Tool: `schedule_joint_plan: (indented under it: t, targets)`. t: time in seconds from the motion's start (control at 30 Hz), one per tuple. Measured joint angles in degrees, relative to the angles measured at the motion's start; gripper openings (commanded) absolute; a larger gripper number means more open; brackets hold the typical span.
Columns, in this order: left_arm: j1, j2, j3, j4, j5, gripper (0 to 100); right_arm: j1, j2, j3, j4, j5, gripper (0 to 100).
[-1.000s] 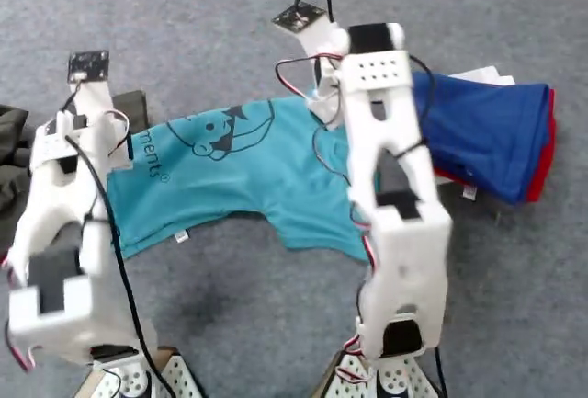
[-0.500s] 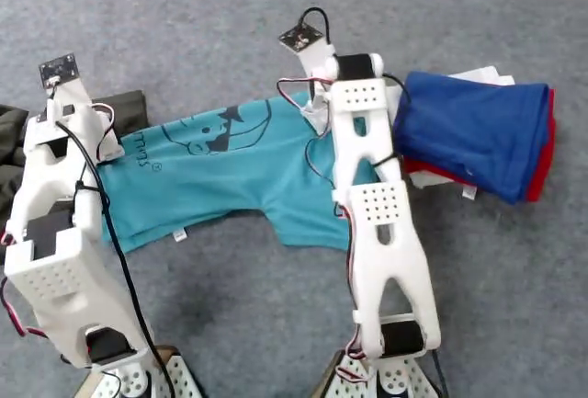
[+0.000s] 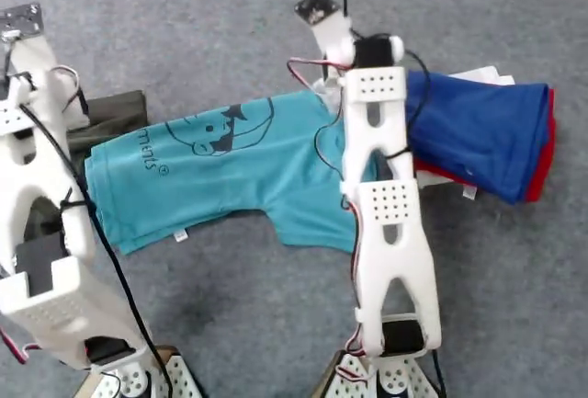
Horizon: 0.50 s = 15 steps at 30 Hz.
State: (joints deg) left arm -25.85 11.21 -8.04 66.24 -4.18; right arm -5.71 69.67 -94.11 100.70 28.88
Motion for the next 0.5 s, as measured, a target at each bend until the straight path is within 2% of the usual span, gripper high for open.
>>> schedule_joint_plan:
  t: [0.13,0.23,0.33,0.5]
  targets:
    - [0.0,10.9,-7.6,0.8,-0.2,12,0.1,-2.5,0.0,0.0,0.0,1.8]
    - [-0.5,23.5,-14.2,2.9,-1.5,3,0.1,-2.6,0.0,0.1,0.0,1.8]
    - [-4.0,34.7,-24.3,6.8,-0.7,4,0.4,-2.6,0.0,0.1,0.0,1.8]
    - [-12.4,48.4,-49.0,17.3,4.1,3,0.7,-4.7,0.0,0.1,0.0,1.8]
